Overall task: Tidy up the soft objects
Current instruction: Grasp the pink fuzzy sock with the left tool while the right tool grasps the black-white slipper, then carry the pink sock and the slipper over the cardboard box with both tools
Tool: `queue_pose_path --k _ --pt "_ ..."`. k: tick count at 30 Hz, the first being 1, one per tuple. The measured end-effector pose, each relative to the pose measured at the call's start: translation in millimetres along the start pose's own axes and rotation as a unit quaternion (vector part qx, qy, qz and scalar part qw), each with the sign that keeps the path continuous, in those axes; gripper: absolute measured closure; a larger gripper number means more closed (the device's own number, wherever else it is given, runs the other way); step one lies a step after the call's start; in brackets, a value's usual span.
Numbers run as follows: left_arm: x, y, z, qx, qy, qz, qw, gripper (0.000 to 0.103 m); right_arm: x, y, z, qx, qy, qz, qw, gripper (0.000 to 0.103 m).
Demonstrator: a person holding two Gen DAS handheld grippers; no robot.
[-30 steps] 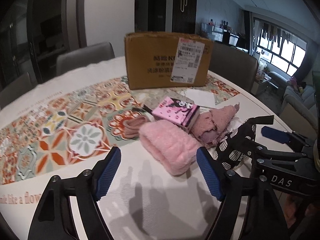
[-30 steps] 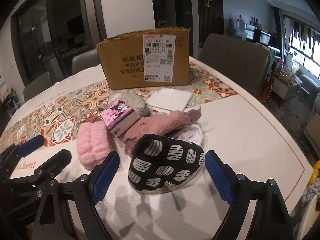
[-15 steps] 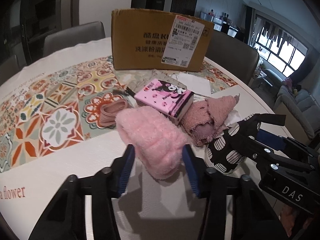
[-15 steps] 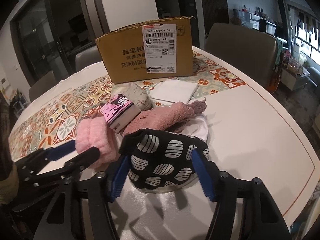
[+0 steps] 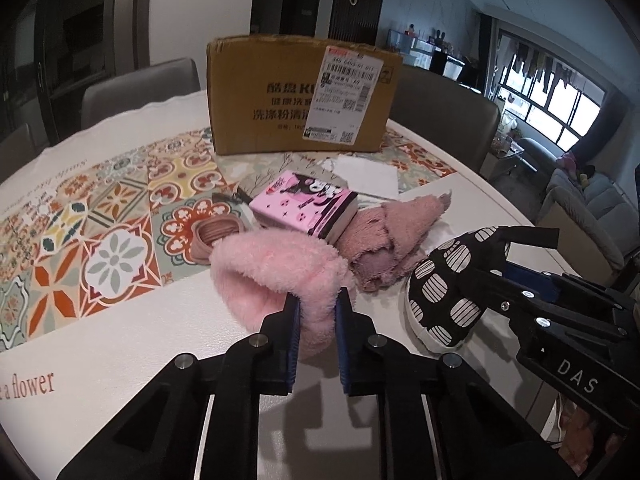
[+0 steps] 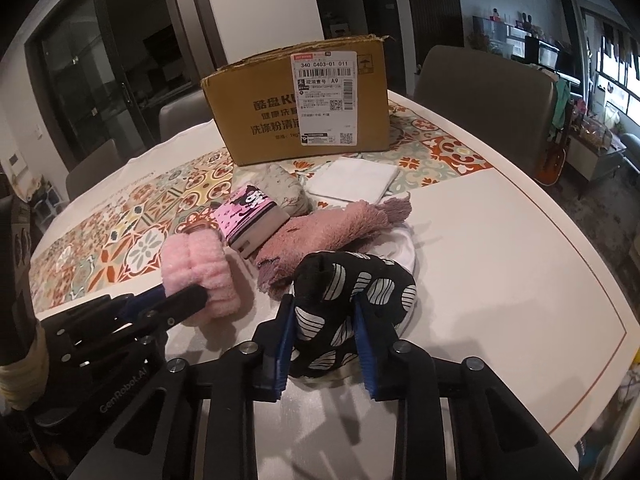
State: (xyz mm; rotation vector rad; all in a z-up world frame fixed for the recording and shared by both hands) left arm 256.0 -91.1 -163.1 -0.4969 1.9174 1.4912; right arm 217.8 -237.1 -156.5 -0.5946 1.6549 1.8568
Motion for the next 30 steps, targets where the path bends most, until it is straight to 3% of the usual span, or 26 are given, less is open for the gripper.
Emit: queue_pose_path --k 16,30 --pt "-53.1 53.0 -16.5 -0.024 -0.035 -0.08 0.9959 0.087 -36.4 52.6 1.2 -0.003 0.007 -0.071 0.997 0.075" --pt "-128.9 74.0 -15.1 -0.031 -0.068 -0.144 0.9868 0.087 -109.8 69.6 9.2 -0.025 0.014 -0.149 0.988 0.075"
Point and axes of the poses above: each gripper's, at about its wrist camera, not at the fingertips, and y roughly against the way its jaws point, z to its left, x to its underside, the point moved 10 cm from there along -y, roughly the way its jaws point, and after that the axes turned 2 degrees about y, right-handed, at the moved point
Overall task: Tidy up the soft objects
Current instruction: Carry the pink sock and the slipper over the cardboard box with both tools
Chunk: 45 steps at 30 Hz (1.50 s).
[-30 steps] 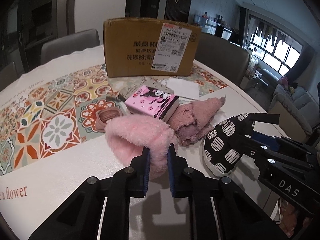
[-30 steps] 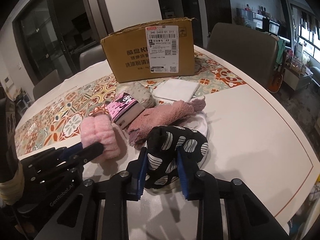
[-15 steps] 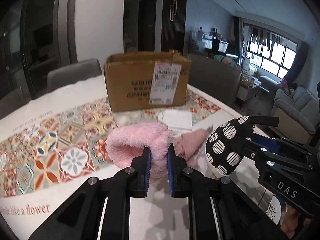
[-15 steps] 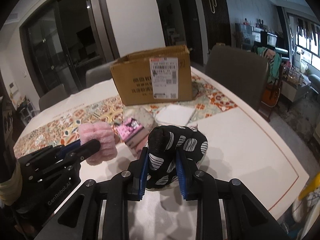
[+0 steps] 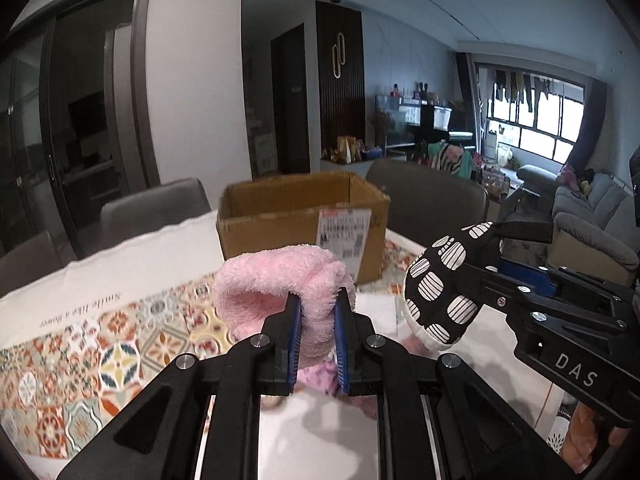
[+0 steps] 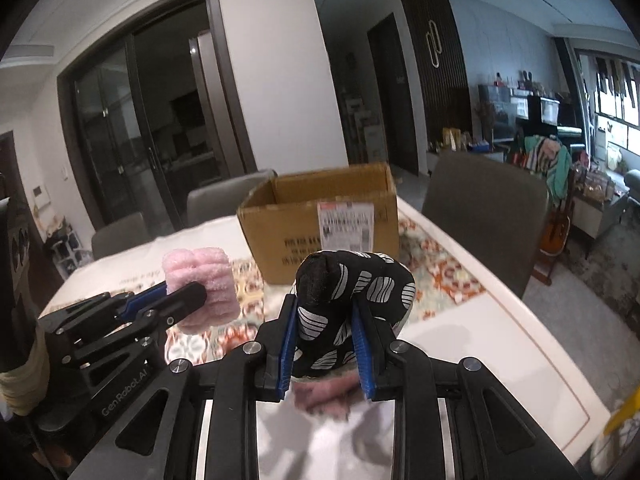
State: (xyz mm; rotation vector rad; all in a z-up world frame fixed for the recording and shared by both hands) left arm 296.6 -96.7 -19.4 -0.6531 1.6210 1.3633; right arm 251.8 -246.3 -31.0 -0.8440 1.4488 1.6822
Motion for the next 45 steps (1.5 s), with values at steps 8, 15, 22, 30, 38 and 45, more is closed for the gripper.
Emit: queue_pose_path --k 8,15,22,30,38,45 --pt "-42.8 -12.9 15.1 -0.009 -0.011 -0.029 0.9995 0.087 -43.9 -21.3 0.3 -0.01 0.002 -0.03 0.999 0.075" --pt "-71.0 -27.1 25.5 -0.011 -0.019 -0.052 0.9984 0.087 -75.7 -41.4 1.9 -0.01 0.012 -0.051 0.999 0.075" --pt "-91.1 -45.9 31.7 -0.016 -0.031 -0.067 0.9971 0.087 -102.8 -57.4 3.0 -0.003 0.026 -0.072 0.997 0.075" --pt "-103.5 -78.6 38.6 -0.01 -0.037 -0.069 0.9968 0.087 -126.1 -86.8 -5.8 0.004 0.036 -0.08 0.996 0.075" --pt "-111.0 -115.9 41.6 -0.006 -0.043 -0.057 0.9974 0.087 -133.4 -123.1 -20.3 0.012 0.047 -0.064 0.997 0.075" --pt "-105.8 -154.9 41.7 0.011 -0.032 -0.019 0.9992 0.087 -135.6 -152.5 -28.7 0.022 0.053 -0.04 0.998 0.075"
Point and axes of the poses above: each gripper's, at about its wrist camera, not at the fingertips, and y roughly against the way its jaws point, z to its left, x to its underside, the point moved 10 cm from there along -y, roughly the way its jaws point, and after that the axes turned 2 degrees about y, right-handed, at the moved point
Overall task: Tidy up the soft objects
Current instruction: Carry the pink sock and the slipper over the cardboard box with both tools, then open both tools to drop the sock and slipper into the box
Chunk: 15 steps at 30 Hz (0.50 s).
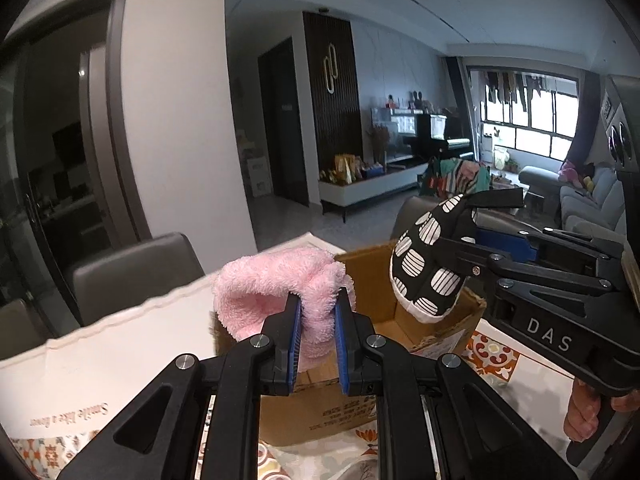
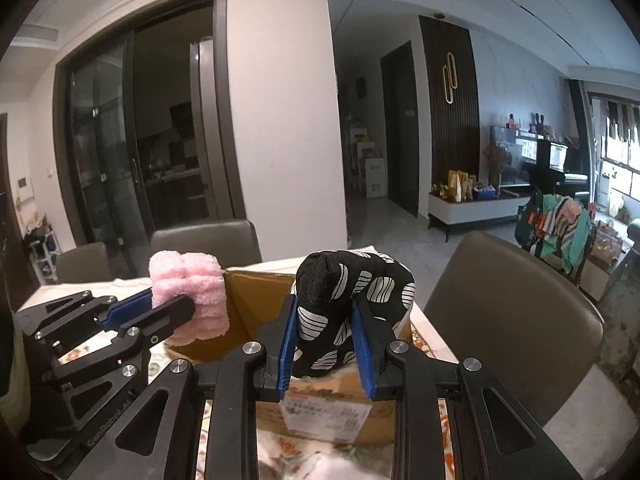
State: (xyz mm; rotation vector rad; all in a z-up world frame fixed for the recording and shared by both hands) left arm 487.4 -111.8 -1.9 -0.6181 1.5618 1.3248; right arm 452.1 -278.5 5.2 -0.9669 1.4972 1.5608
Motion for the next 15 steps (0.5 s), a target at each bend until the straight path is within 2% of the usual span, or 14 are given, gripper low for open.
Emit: queue_pose_path --k 7,12,15 --pt "16.3 -29.9 0.0 0.026 0.017 0.056 0.998 0.086 13.2 -27.3 -3.4 -0.002 0.004 0.043 0.999 0.075" --pt "24.1 -38.3 -0.8 0.027 0.017 0.075 0.9967 0.085 26.2 -43.1 -7.3 -0.008 0.007 0.078 0.997 0.075" --pt "28.1 -39.7 -2.4 0.026 0.017 0.081 0.9962 0.079 32.0 -46.7 -10.1 -0.009 0.007 0.091 0.996 0.071"
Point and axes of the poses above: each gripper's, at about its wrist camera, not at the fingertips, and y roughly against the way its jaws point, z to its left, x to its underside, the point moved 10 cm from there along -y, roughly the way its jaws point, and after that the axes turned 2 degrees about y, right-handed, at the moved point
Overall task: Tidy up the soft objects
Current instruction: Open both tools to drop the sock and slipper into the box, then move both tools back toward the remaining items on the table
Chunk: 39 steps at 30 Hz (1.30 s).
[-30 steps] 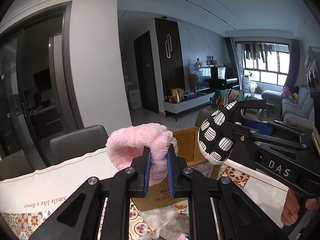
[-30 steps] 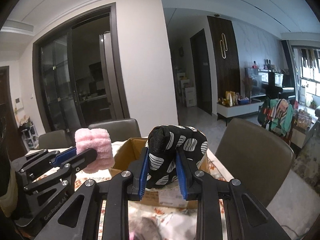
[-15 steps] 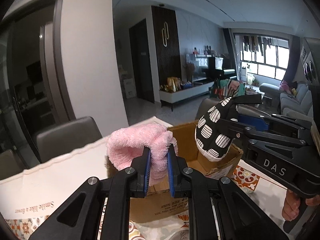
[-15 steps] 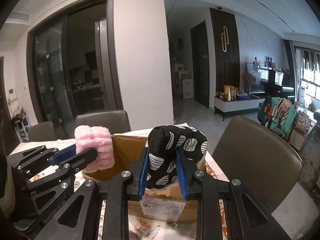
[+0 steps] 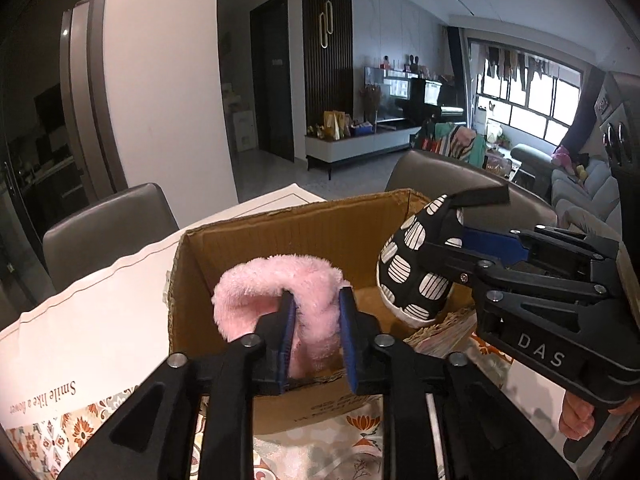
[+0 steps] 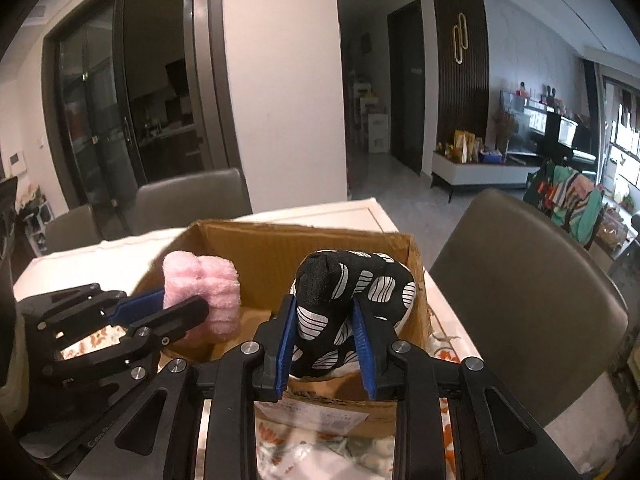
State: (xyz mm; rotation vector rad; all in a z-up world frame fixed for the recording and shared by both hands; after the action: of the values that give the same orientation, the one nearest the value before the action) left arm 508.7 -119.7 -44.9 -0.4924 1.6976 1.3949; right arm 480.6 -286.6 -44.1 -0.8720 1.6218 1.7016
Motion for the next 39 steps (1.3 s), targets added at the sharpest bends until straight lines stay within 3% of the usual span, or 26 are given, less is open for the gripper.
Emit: queue_pose_path --k 5,10,12,24,27,39 --pt "-1.7 0.3 3.3 0.001 0.001 -0.004 1.0 0.061 -2.5 2.7 -0.9 0.005 -0.001 -0.001 1.0 0.067" --pt "-4.4 8.4 5.7 -0.002 -0.001 -0.013 0.9999 0.055 -8.0 4.8 3.6 0.003 0.001 -0.003 1.0 0.066" --pt "-4.8 13.0 5.9 0.003 0.001 -0.015 0.9999 0.048 -8.4 6.5 2.3 0.008 0.0 -0.005 1.0 0.066" --pt "-0.3 73.2 2.4 -0.018 -0.001 -0.041 0.999 0.04 -3.8 58.8 10.6 0.026 -0.008 -0.03 0.999 0.066" --pt "0.4 91.4 0.2 -0.02 0.001 -0.049 0.9986 0.039 -3.6 76.7 14.9 0.022 -0.011 -0.038 0.999 0.055" --pt "10.1 164.2 -7.1 -0.043 0.005 -0.088 0.9952 0.034 4.8 145.6 33.3 0.025 -0.023 -0.078 0.996 0.048"
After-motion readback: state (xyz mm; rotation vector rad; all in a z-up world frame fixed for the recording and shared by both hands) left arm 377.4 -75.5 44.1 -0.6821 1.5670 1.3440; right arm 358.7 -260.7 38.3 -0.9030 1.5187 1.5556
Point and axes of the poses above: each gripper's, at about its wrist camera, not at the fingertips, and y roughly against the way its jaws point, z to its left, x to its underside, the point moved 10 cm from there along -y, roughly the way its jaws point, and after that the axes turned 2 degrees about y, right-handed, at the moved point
